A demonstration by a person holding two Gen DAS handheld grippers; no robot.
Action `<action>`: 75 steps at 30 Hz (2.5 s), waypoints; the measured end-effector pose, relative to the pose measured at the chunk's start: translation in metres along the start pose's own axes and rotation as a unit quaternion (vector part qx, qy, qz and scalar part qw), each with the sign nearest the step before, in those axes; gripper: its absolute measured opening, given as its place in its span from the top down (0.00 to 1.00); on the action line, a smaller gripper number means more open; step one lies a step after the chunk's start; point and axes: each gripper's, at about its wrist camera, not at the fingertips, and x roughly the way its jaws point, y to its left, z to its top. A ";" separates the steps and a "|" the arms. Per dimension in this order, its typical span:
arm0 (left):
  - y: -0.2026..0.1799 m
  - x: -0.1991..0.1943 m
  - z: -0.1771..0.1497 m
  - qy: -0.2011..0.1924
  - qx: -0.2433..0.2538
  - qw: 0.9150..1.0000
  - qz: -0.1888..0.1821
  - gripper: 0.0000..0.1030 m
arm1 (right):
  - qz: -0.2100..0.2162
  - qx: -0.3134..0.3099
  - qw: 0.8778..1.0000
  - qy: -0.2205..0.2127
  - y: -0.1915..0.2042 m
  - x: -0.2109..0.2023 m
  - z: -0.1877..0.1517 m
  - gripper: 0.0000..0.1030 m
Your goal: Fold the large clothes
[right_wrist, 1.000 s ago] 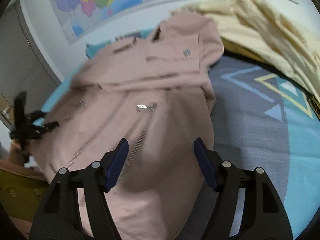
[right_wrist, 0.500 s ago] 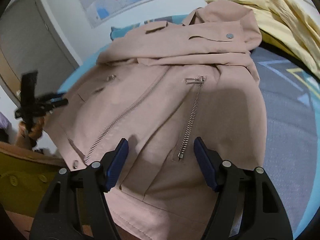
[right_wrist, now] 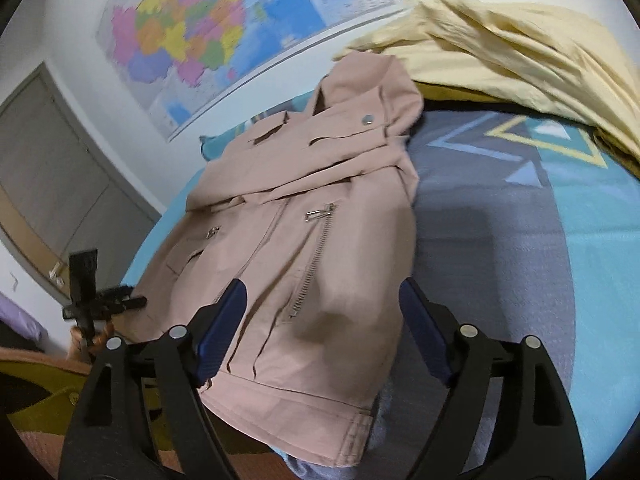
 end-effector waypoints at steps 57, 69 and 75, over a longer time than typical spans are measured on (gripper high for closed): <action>-0.013 -0.004 0.007 -0.016 -0.045 0.996 -0.074 0.93 | 0.201 0.052 0.977 0.051 0.003 0.012 -0.034 0.92; 0.012 -0.029 0.000 -0.001 -0.056 0.995 -0.085 0.91 | 0.197 0.039 0.976 0.083 0.017 -0.002 -0.051 0.76; 0.025 -0.008 -0.008 0.025 -0.076 0.989 -0.126 0.50 | 0.177 0.072 0.977 0.099 -0.001 0.007 -0.066 0.42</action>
